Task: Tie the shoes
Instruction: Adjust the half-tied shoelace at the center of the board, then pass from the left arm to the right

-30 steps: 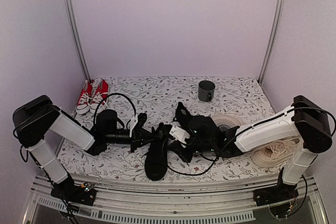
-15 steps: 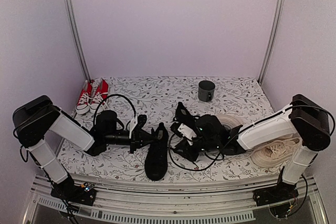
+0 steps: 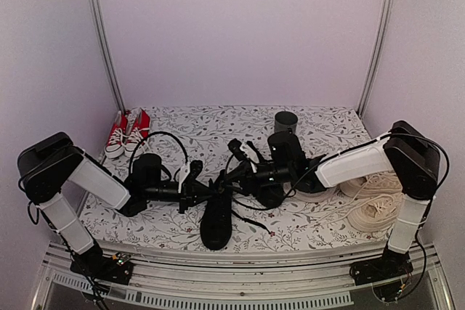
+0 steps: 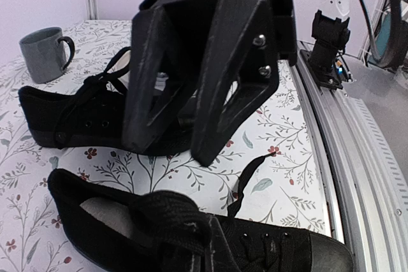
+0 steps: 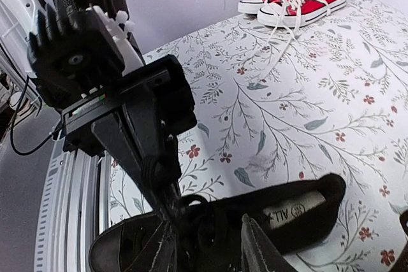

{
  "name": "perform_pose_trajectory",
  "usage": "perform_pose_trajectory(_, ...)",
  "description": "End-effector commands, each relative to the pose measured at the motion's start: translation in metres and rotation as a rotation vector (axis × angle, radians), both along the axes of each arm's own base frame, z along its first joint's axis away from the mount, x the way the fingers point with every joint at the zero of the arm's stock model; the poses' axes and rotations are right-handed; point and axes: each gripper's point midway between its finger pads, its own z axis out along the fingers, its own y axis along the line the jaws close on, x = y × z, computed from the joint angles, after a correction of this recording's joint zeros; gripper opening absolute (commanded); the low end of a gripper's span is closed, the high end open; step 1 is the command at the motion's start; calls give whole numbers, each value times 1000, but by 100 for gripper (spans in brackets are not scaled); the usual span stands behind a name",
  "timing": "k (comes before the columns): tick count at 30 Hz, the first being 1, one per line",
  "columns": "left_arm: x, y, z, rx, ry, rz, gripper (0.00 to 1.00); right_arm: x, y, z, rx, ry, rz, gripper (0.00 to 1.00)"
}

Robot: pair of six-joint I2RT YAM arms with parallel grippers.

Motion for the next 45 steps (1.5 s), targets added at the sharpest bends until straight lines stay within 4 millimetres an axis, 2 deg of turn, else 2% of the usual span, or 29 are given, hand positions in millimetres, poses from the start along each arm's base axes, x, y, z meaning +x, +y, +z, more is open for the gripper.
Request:
perform_pose_trajectory(1,1,4,3,-11,-20,1,0,6,19,-14,13,62,44,35)
perform_pose_trajectory(6,1,5,3,-10,-21,0,0,11,25,-21,-8,82,51,35)
perform_pose_trajectory(9,1,4,3,-11,-22,1,0,15,27,-33,-62,102,47,35)
perform_pose_trajectory(15,1,5,3,-13,-23,2,0,7,19,-51,-117,134,65,33)
perform_pose_trajectory(21,1,5,3,-14,-24,0,0,4,21,-57,-129,156,91,33)
perform_pose_trajectory(26,1,6,3,-15,-25,1,0,5,23,-55,-132,146,95,20)
perform_pose_trajectory(28,0,7,4,-16,-27,-7,0,5,23,-54,-131,146,95,10)
perform_pose_trajectory(30,-2,7,4,-10,-31,-14,10,5,22,-52,-128,147,99,2)
perform_pose_trajectory(33,0,10,9,8,-53,-3,33,3,22,-42,-112,136,113,1)
perform_pose_trajectory(35,0,13,13,24,-75,5,43,3,21,-35,-99,129,117,1)
perform_pose_trajectory(39,-7,17,11,69,-97,-20,55,0,20,-28,-84,126,132,1)
perform_pose_trajectory(42,-12,17,-8,152,-105,-79,60,-3,18,-28,-81,125,145,1)
perform_pose_trajectory(45,-8,13,-24,240,-112,-117,62,-5,17,-26,-80,119,149,1)
